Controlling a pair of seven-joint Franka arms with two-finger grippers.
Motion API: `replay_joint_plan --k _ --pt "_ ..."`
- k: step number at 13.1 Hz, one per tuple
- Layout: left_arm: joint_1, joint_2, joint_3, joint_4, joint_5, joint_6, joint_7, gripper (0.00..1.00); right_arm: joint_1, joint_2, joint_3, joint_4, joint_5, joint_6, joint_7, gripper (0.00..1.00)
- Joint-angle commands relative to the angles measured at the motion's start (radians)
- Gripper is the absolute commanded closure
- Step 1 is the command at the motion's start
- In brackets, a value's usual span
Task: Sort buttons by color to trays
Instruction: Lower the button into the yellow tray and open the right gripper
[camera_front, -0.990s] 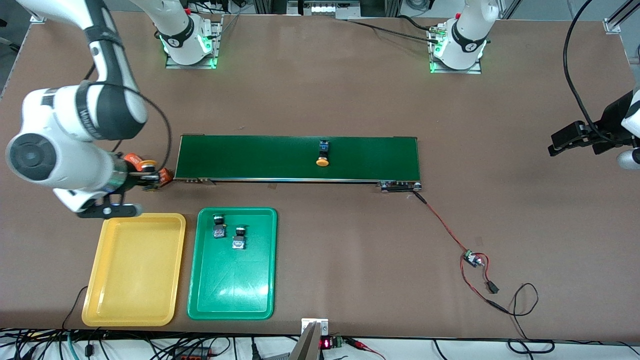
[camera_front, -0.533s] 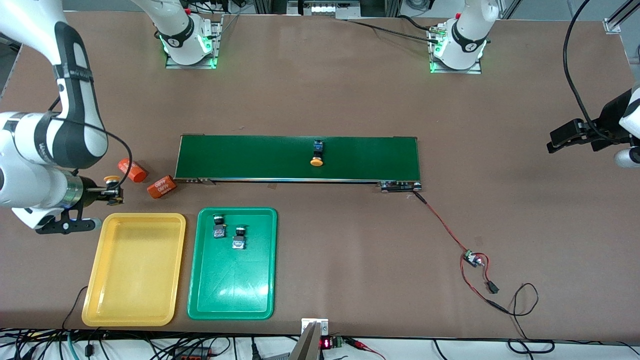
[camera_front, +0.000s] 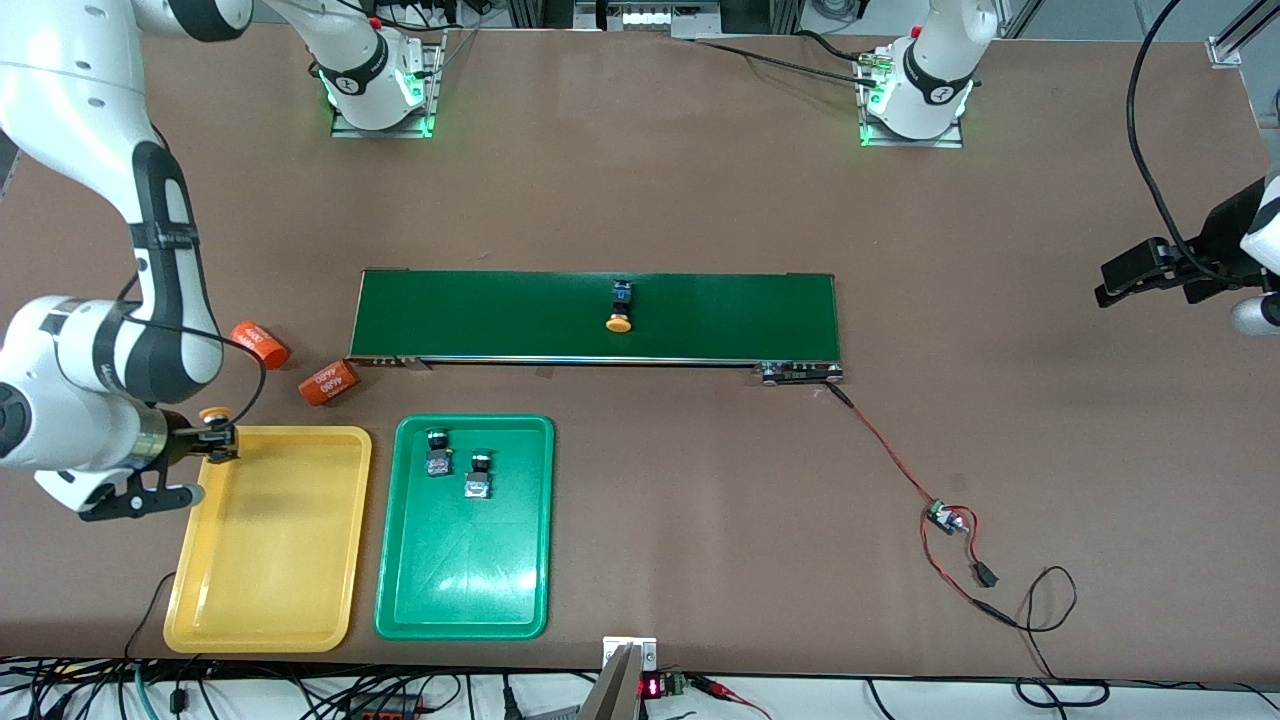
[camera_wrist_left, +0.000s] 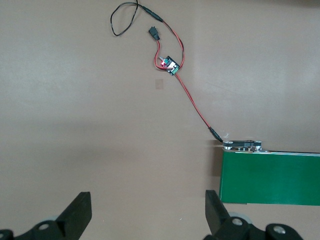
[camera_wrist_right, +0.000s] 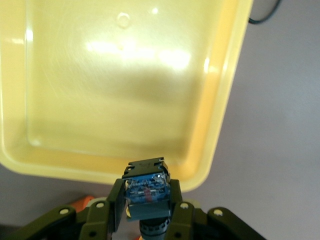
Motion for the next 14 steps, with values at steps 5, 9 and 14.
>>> replay_joint_plan --k 5,9,14 --pt "0.005 -0.011 -0.002 -0.005 -0.020 0.015 0.004 0.00 -0.015 0.179 0.008 0.171 0.102 0.047 -0.065 1.00" --pt "0.002 -0.009 -0.002 -0.005 -0.013 0.019 0.004 0.00 -0.015 0.219 0.010 0.171 0.114 0.105 -0.065 1.00" --pt "0.002 -0.007 -0.002 -0.005 -0.011 0.019 0.004 0.00 -0.012 0.225 0.010 0.163 0.126 0.105 -0.062 0.10"
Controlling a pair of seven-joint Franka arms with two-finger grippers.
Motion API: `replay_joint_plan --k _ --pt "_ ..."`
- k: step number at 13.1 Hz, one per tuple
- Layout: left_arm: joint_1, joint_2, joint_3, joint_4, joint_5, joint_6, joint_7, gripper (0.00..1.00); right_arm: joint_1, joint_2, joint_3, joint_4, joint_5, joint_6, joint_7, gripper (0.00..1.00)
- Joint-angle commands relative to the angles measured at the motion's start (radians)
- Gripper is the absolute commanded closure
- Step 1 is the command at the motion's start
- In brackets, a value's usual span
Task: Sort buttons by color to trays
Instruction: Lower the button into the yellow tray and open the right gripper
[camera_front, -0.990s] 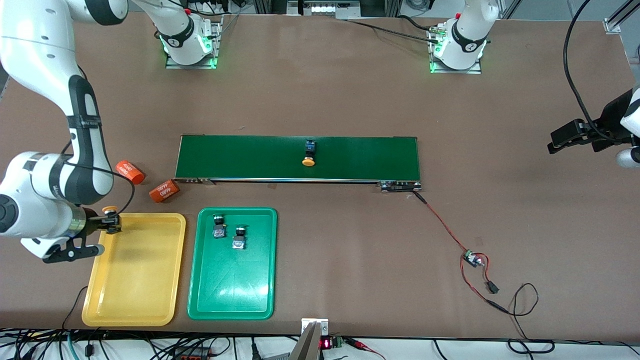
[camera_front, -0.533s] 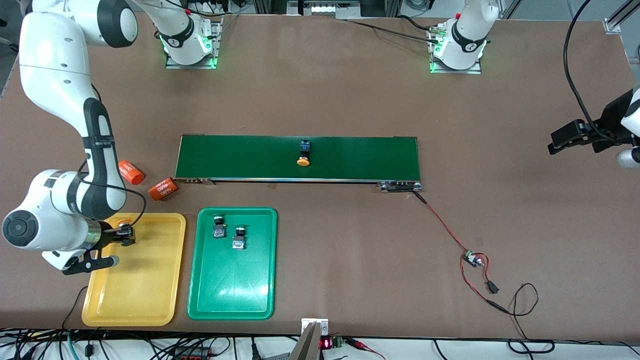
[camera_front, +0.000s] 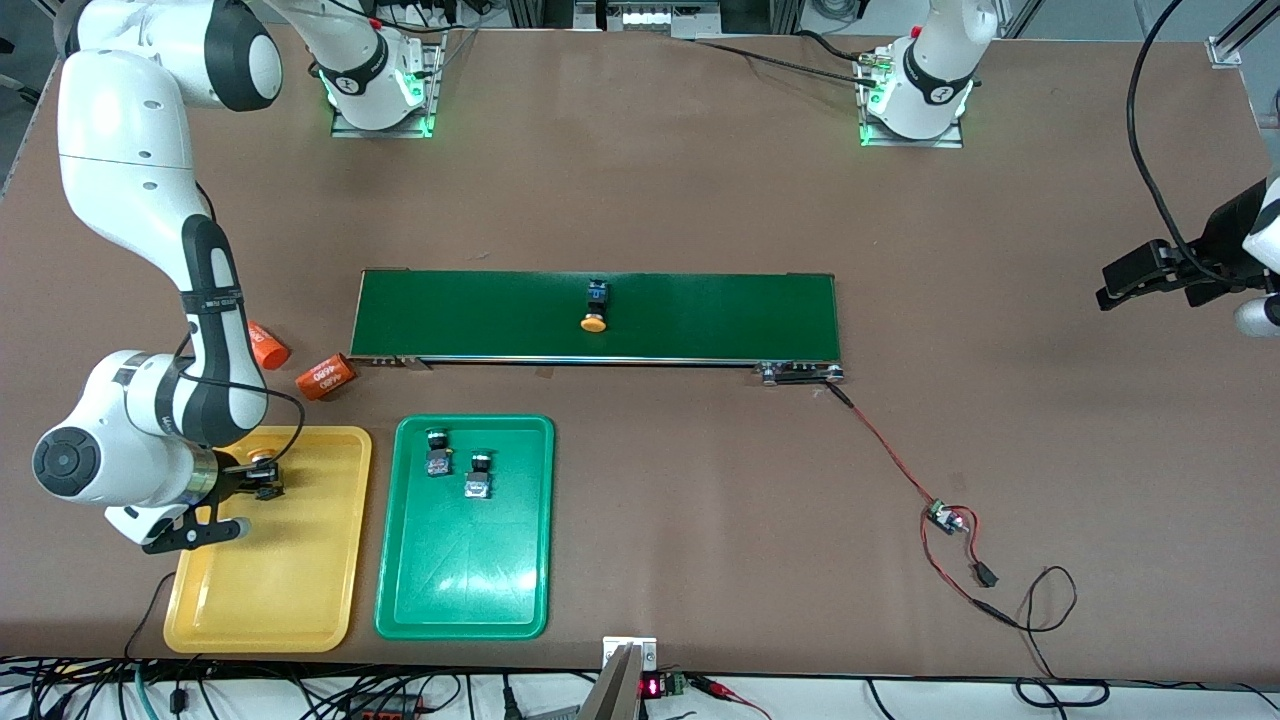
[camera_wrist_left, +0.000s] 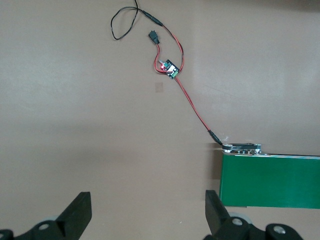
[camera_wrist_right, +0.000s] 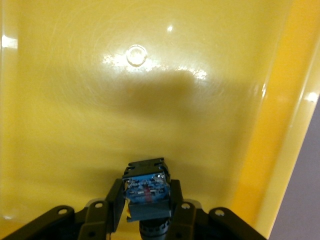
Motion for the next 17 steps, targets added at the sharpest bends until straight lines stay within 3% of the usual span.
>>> replay_joint_plan --k 1,3,8,13,17 --pt "0.002 -0.006 -0.002 -0.005 -0.013 0.007 0.004 0.00 -0.007 0.020 0.008 0.023 0.039 -0.004 -0.025 0.00" --pt "0.002 -0.008 -0.002 -0.005 -0.011 0.007 0.004 0.00 0.000 -0.002 0.006 0.019 0.037 -0.036 -0.018 0.00" --pt "0.002 -0.008 -0.002 -0.005 -0.010 0.007 0.004 0.00 0.037 -0.098 0.003 0.026 0.025 -0.265 -0.004 0.00" --pt "0.002 -0.006 -0.002 -0.005 -0.008 0.007 0.004 0.00 0.106 -0.221 0.005 0.026 0.025 -0.528 0.190 0.00" --pt "0.004 -0.006 -0.002 -0.005 -0.008 0.010 0.004 0.00 0.175 -0.328 0.009 0.016 0.034 -0.663 0.315 0.00"
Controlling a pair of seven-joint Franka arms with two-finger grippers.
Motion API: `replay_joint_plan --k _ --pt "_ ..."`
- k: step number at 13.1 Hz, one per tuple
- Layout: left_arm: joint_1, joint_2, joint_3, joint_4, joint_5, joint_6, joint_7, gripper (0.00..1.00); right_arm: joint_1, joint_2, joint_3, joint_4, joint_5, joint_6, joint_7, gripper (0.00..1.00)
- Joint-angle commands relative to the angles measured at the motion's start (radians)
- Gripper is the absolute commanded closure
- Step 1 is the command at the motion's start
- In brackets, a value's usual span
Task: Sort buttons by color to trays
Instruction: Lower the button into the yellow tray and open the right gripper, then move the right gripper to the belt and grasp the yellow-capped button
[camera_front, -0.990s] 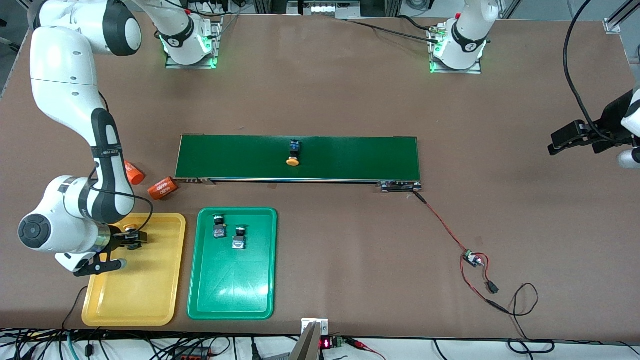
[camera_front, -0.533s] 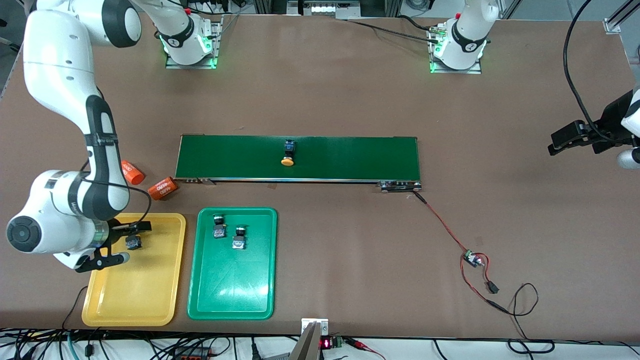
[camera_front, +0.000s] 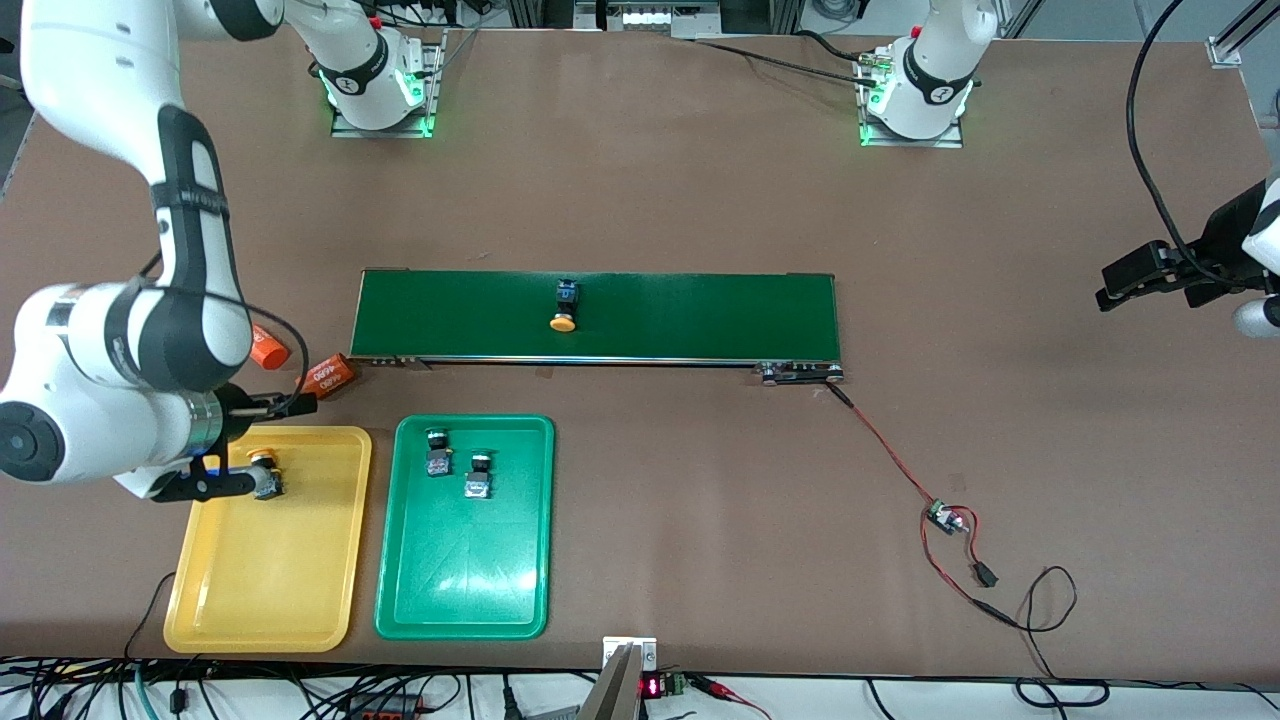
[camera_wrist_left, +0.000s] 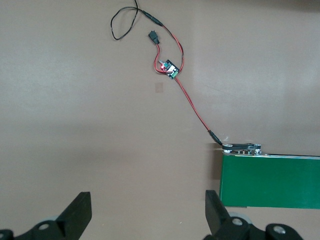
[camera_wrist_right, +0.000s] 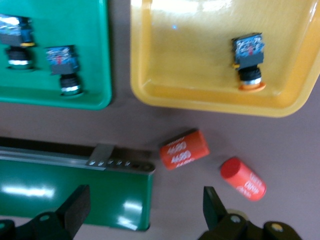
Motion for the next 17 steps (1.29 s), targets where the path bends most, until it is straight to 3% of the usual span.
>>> replay_joint_plan --k 1,3,8,13,17 --pt "0.004 -0.007 -0.002 -0.004 -0.008 0.008 0.004 0.00 0.046 -0.080 0.002 -0.029 0.014 -0.091 0.084 0.00" --pt "0.002 -0.009 -0.002 -0.004 -0.008 0.007 0.004 0.00 0.064 -0.135 0.019 -0.075 0.015 -0.101 0.107 0.00" --pt "-0.003 -0.013 -0.005 -0.004 -0.010 0.008 0.006 0.00 0.060 -0.236 0.131 -0.172 0.018 -0.049 0.249 0.00" --pt "-0.001 -0.015 -0.004 -0.009 -0.008 0.004 0.007 0.00 0.058 -0.488 0.195 -0.662 0.018 0.401 0.298 0.00" --pt "-0.001 -0.013 -0.004 -0.006 -0.008 0.007 0.007 0.00 0.058 -0.553 0.249 -0.834 0.018 0.610 0.358 0.00"
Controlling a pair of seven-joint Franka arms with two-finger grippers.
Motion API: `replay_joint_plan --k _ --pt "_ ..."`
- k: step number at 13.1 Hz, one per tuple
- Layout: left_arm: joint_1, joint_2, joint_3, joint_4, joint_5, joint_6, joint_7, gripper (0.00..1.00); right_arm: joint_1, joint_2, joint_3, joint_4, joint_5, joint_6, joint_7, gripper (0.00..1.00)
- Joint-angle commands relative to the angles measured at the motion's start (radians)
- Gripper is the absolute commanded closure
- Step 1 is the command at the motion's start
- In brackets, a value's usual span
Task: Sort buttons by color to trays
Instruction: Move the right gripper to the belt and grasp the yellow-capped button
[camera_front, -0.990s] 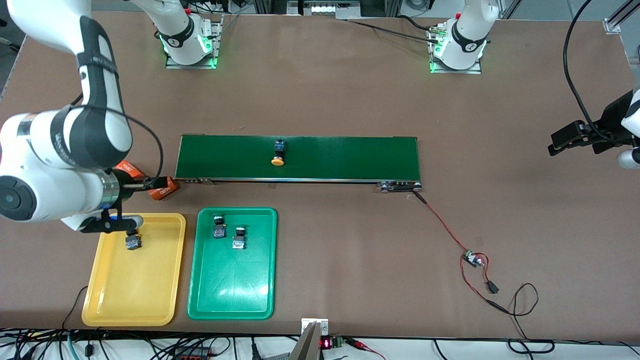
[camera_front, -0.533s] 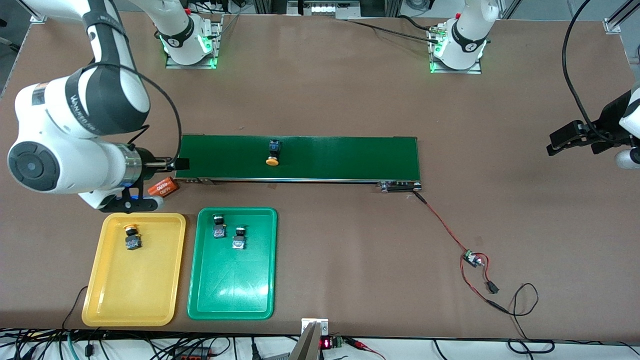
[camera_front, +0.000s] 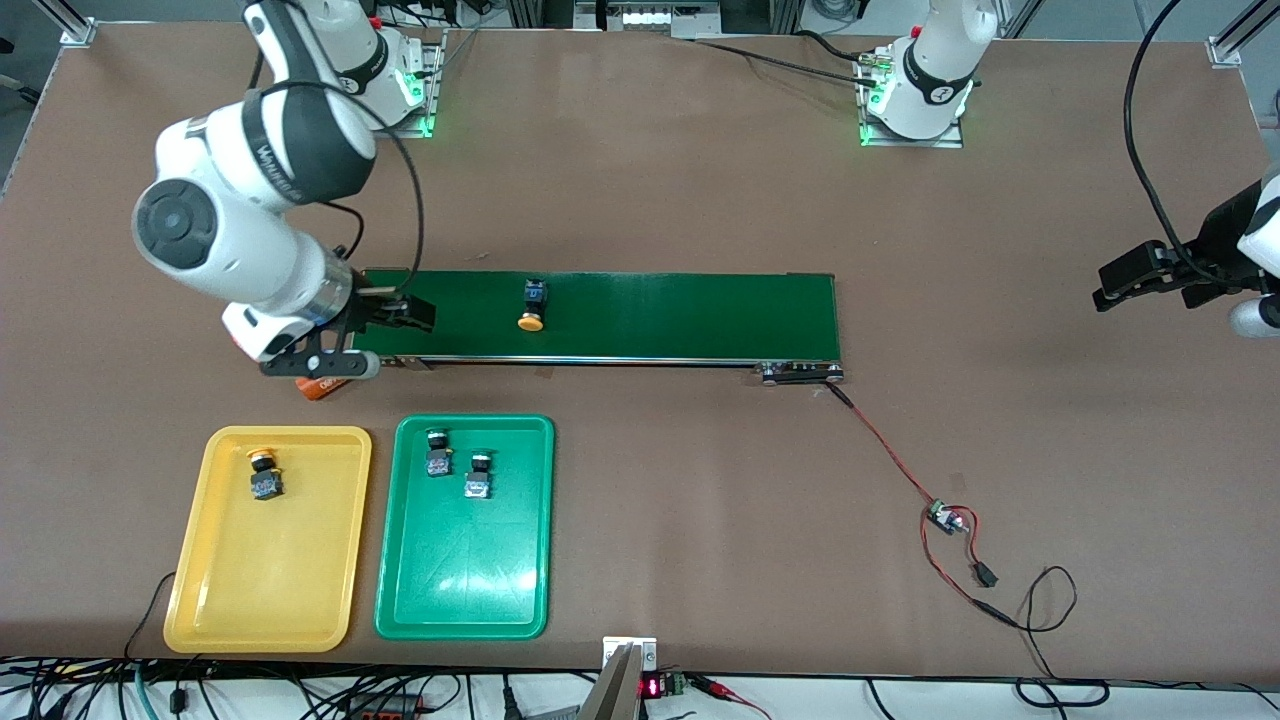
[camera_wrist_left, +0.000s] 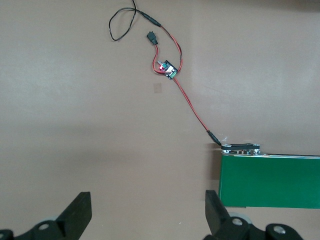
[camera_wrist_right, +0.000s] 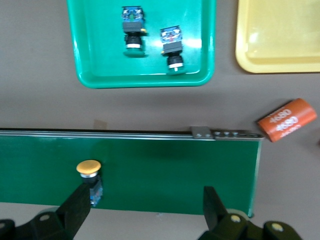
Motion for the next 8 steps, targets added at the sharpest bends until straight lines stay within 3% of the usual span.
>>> replay_joint_plan --k 1,4,8 --pt "0.002 -0.012 -0.001 -0.006 -0.008 0.006 0.007 0.00 -0.009 -0.092 0.041 -0.180 0.013 0.160 0.063 0.00" --pt "0.003 -0.010 -0.001 -0.006 -0.008 0.008 0.009 0.00 -0.007 -0.092 0.099 -0.261 -0.004 0.271 0.200 0.00" --pt "0.006 -0.009 0.001 -0.006 -0.008 0.009 0.009 0.00 0.000 -0.057 0.131 -0.263 -0.081 0.262 0.281 0.00"
